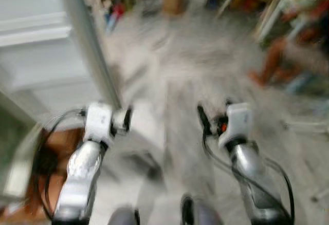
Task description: Restocking fridge
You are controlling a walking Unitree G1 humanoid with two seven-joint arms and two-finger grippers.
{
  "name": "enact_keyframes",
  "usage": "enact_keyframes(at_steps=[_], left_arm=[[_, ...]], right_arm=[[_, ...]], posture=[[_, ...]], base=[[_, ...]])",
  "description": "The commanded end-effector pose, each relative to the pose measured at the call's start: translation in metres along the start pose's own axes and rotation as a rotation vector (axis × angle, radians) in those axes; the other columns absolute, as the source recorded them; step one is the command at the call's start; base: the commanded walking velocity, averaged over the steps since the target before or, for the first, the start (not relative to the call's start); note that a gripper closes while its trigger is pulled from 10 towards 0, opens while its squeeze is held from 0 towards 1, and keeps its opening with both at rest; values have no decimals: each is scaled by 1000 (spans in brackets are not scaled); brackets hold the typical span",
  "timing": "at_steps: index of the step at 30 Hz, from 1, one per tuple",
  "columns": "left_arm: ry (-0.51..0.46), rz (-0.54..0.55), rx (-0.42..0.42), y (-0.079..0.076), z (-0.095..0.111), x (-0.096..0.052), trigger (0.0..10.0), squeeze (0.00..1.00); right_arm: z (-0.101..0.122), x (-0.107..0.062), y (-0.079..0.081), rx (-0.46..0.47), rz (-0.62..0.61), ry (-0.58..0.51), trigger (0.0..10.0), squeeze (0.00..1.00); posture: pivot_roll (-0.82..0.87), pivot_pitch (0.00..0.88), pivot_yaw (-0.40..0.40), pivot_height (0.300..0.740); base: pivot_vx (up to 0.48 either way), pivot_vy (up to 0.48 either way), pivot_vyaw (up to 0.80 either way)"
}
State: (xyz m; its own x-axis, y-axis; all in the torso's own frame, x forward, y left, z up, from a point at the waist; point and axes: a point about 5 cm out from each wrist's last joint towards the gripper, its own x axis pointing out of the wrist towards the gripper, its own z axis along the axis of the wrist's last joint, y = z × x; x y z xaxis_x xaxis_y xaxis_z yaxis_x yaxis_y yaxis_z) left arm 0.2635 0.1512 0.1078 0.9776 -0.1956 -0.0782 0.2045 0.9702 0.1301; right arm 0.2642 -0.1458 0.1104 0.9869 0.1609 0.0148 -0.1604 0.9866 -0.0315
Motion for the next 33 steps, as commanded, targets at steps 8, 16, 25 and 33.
enact_keyframes(at_steps=[8, 16, 25, 33], left_arm=[[-1, 10, 13, 1, 6, 6, 10000, 0], [-2, -19, -9, -2, 5, 5, 10000, 0], [-4, -45, -3, -4, 6, 8, 10000, 0], [12, -49, -37, -9, 2, 12, 10000, 0]], right_arm=[[0, 0, 8, 14, 16, -5, 10000, 0], [-1, -2, 12, 18, 16, -9, 10000, 0], [0, 0, 15, 13, 34, -13, 10000, 0], [0, -1, 13, 14, 28, -4, 10000, 0]], posture=[[40, 115, 15, 740], [42, 113, 28, 740], [34, 118, 16, 740], [16, 111, 23, 740]], base=[[262, -398, -662], [440, -87, -71], [480, 0, 0], [480, 0, -200]])
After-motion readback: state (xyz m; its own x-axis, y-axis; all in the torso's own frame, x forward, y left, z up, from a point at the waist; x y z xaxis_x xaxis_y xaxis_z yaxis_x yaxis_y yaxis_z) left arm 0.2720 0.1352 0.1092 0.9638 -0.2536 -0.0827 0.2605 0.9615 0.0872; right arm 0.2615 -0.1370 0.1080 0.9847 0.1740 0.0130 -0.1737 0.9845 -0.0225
